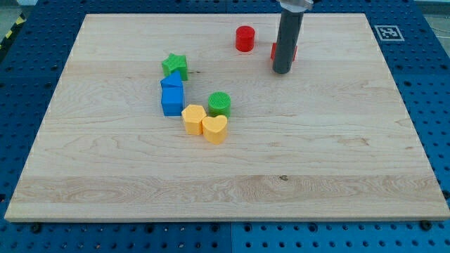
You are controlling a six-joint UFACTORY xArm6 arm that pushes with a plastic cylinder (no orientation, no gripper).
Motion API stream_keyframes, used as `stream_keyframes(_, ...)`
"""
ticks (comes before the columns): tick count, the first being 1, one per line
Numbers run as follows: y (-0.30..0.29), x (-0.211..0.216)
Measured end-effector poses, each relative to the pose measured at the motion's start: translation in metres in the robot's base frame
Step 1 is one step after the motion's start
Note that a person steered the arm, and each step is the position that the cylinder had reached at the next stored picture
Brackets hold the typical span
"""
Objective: Push the red star towards red circle
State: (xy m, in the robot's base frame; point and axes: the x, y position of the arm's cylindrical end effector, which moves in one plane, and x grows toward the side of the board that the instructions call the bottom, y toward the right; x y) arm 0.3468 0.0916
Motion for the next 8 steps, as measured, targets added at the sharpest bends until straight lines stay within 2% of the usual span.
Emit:
stream_keyframes(1,-0.006,-0.022)
stream_keyframes(4,0.002,0.007)
stream_keyframes(6,0.005,0.008)
stream_keyframes(7,0.025,0.008)
stream_keyframes(8,0.032,-0.005)
